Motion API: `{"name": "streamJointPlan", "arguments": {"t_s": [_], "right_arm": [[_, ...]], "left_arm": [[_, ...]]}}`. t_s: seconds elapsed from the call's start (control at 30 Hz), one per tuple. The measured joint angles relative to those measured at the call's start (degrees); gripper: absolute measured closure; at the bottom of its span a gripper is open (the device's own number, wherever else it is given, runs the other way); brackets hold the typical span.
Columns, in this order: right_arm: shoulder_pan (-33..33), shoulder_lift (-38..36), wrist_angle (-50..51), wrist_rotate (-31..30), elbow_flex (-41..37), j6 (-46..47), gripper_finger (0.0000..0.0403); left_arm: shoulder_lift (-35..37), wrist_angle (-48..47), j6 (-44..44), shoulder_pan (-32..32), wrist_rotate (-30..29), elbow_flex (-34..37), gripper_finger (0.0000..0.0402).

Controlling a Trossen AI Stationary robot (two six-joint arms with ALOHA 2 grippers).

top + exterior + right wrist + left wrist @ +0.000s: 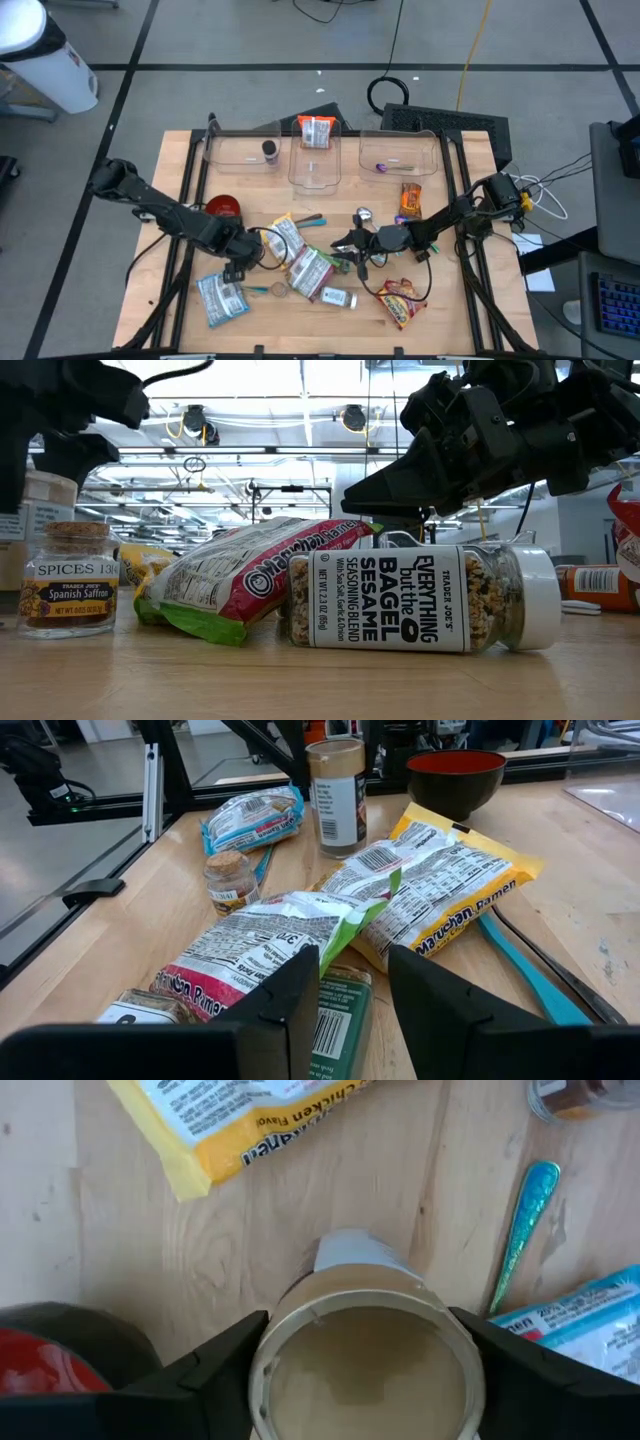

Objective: Pick & Place Food Item
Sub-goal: Put the golden seasoning bottle into the left transparent bin

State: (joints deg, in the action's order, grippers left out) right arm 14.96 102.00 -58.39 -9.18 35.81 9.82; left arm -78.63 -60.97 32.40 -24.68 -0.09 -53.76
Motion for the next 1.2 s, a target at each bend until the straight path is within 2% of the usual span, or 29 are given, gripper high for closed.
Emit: {"name": "streamJointPlan", "arguments": {"t_s": [0.27,0.67,0.8,0.93,1.07,1.2], "right_arm": [[0.0,0.0,0.0,0.0,0.0,0.0,0.0289],[0.0,0.0,0.0,0.0,0.0,0.0,0.0289],[0.0,0.0,0.0,0.0,0.0,0.0,0.0289],[0.0,0.0,0.0,0.0,0.0,0.0,0.0289],[0.0,0.0,0.0,0.0,0.0,0.0,0.0289],[0.0,0.0,0.0,0.2,0.0,0.0,0.0289]], "left_arm": [[-0.2,-7.4,-6.2,4.5,2.3,-6.3,0.0127],[-0.1,-25.5,-18.3,11.7,-6.4,-29.4,0.0125],[-0.1,-28.2,-23.8,17.8,-9.9,-37.2,0.0125],[-0.1,-28.5,-30.1,25.6,-10.5,-43.2,0.012],[-0.1,-28.4,-36.1,34.7,-10.5,-46.9,0.0125],[-0.1,-27.0,-41.0,44.1,-10.4,-47.7,0.0125]]}}
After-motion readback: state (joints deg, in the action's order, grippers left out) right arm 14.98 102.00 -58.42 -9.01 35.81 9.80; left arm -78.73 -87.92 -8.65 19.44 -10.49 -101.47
